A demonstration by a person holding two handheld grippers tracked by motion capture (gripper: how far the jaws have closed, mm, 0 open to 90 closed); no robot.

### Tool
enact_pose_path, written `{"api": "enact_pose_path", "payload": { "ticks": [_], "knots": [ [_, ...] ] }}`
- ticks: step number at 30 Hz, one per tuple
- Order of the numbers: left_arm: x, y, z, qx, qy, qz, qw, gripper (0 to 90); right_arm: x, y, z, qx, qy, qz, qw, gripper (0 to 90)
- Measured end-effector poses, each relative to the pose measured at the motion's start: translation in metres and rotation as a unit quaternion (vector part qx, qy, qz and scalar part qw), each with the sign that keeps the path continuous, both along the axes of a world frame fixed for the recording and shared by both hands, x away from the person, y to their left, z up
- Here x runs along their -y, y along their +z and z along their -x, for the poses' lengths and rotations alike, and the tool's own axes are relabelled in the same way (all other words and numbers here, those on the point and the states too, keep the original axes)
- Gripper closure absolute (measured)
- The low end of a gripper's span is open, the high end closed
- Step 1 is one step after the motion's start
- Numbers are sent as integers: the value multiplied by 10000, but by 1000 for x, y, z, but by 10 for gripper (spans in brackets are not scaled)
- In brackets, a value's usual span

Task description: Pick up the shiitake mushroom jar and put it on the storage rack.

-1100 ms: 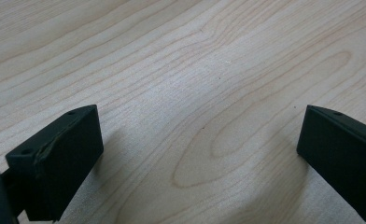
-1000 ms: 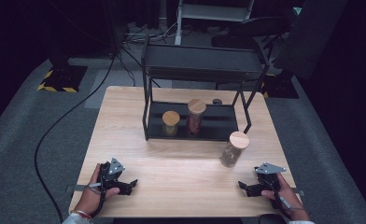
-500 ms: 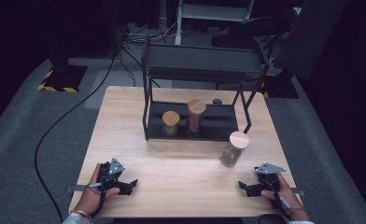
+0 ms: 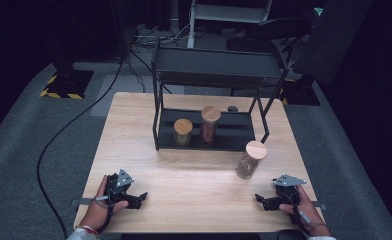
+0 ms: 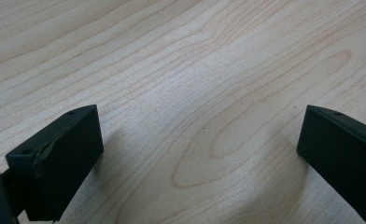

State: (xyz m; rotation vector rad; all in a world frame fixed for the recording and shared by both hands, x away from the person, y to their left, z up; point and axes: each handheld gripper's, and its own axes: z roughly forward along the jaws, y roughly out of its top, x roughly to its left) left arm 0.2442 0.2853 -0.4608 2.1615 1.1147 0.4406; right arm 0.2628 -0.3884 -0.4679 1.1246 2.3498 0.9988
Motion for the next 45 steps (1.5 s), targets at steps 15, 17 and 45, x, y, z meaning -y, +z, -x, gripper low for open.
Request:
{"api": "enact_pose_path", "payload": {
  "ticks": [15, 17, 45],
  "knots": [
    [0, 0, 0, 1, -1, 0, 10000, 0, -5, 2, 4, 120, -167, 127, 9997, 18],
    [0, 0, 0, 0, 1, 0, 10000, 0, -5, 3, 5, 170, -179, 108, 9996, 19],
    [0, 0, 0, -1, -2, 0, 10000, 0, -14, 28, 18, 504, -332, 52, 9982, 19]
  ]
}}
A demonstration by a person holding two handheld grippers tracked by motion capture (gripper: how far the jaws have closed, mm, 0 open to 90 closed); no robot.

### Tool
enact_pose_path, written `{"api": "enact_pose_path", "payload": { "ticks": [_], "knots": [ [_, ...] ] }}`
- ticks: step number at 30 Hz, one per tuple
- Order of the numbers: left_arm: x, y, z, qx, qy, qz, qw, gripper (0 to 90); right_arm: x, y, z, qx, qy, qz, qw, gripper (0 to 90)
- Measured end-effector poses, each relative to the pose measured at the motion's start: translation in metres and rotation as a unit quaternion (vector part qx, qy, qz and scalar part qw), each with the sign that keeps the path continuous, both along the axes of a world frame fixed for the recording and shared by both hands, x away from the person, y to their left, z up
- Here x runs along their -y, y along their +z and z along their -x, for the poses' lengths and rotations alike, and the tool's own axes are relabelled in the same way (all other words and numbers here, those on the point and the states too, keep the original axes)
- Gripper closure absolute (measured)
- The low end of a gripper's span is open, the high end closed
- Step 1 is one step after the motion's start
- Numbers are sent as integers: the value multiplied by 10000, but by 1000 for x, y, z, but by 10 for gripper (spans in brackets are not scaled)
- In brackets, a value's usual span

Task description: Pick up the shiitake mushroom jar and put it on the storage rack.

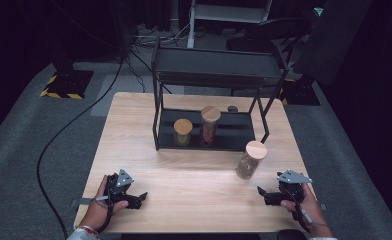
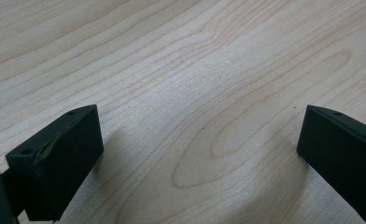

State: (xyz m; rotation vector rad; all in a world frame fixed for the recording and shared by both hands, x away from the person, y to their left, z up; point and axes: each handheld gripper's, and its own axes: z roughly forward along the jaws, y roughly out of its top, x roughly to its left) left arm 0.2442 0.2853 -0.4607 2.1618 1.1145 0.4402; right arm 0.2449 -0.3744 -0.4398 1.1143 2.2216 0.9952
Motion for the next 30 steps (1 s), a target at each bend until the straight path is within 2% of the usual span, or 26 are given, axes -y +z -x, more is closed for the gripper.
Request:
{"api": "enact_pose_path", "payload": {
  "ticks": [21, 30],
  "knots": [
    [0, 0, 0, 2, 7, -1, 10000, 0, -7, 15, 0, -1, -22, -153, 9999, 19],
    [0, 0, 0, 2, 11, 2, 10000, 0, -12, 23, -2, -17, 7, -143, 9999, 19]
  ]
}}
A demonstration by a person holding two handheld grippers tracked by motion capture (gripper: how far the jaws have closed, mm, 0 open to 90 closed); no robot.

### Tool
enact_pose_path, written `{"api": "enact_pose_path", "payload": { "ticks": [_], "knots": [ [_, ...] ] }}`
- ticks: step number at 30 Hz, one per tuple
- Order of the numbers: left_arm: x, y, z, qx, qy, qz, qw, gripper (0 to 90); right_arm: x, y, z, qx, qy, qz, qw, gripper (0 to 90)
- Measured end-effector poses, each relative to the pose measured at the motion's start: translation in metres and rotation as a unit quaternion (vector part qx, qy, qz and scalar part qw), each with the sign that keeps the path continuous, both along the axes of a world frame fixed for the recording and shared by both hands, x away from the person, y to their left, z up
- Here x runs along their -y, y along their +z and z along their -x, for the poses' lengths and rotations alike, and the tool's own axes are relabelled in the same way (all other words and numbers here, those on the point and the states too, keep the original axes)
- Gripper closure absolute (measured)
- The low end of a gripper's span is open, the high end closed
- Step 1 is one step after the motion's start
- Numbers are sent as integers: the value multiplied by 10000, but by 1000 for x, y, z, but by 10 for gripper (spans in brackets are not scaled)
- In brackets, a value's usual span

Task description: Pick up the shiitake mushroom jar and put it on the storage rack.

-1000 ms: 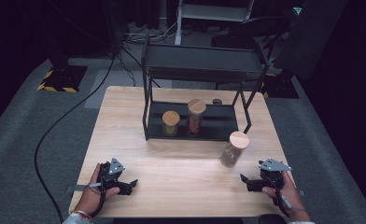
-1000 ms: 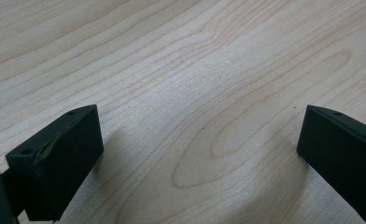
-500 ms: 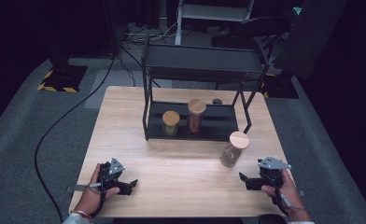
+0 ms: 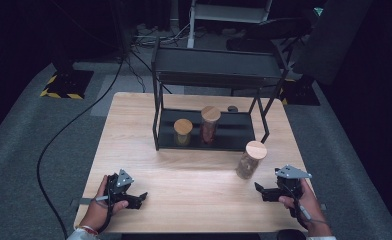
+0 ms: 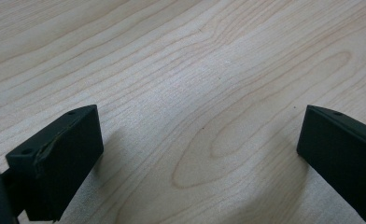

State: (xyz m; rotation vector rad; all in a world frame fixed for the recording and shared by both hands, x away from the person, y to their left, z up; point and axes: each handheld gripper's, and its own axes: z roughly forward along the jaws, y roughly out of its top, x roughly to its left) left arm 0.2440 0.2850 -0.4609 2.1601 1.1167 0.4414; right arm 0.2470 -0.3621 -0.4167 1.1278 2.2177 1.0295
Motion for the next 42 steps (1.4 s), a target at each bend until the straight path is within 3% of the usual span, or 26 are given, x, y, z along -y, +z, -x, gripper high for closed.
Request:
{"api": "enact_pose_path", "payload": {
  "ticks": [11, 42],
  "knots": [
    [0, 0, 0, 0, 3, 0, 10000, 0, -3, 7, -2, -27, 32, -53, 10000, 19],
    [0, 0, 0, 0, 3, -1, 10000, 0, -21, 20, -27, -56, 103, -301, 9995, 18]
  ]
}}
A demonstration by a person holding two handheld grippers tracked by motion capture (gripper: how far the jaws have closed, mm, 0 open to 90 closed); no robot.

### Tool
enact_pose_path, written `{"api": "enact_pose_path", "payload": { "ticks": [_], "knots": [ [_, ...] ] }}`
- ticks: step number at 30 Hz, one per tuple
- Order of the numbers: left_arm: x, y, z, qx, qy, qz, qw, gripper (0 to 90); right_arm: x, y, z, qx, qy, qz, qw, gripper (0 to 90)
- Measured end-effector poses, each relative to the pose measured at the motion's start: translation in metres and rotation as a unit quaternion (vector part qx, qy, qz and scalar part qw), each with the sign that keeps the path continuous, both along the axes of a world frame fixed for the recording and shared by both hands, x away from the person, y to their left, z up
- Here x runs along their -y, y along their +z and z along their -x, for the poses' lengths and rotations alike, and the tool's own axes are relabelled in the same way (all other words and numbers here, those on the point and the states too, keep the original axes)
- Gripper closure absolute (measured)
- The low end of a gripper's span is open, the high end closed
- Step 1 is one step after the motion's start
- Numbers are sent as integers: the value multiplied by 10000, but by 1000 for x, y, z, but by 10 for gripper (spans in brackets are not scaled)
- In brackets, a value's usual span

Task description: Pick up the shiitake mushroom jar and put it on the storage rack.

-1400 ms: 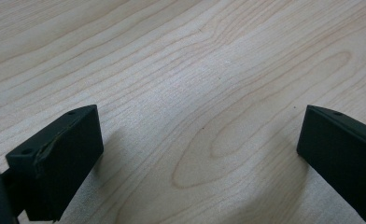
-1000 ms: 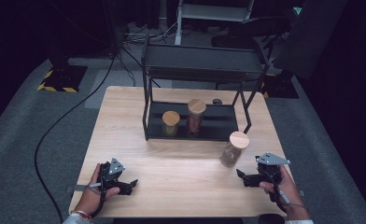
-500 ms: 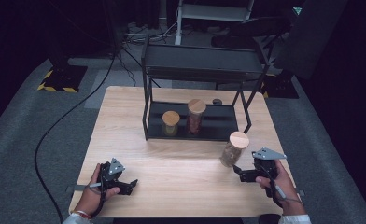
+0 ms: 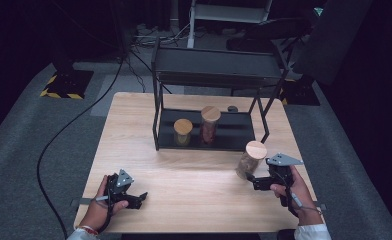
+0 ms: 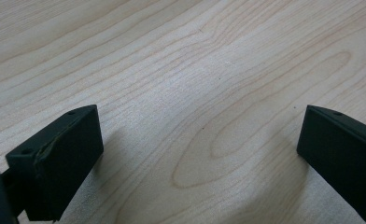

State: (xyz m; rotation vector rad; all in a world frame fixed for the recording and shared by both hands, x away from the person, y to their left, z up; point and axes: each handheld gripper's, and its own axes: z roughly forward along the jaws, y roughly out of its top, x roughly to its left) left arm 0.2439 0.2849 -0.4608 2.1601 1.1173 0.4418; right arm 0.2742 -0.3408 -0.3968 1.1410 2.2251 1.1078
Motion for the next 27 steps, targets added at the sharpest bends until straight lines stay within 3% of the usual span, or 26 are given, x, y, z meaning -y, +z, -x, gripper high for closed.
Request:
{"api": "enact_pose_path", "payload": {
  "ticks": [27],
  "knots": [
    [0, 0, 0, 0, 0, 0, 10000, 0, -5, 5, -21, 33, -203, -327, 9993, 24]
  ]
}}
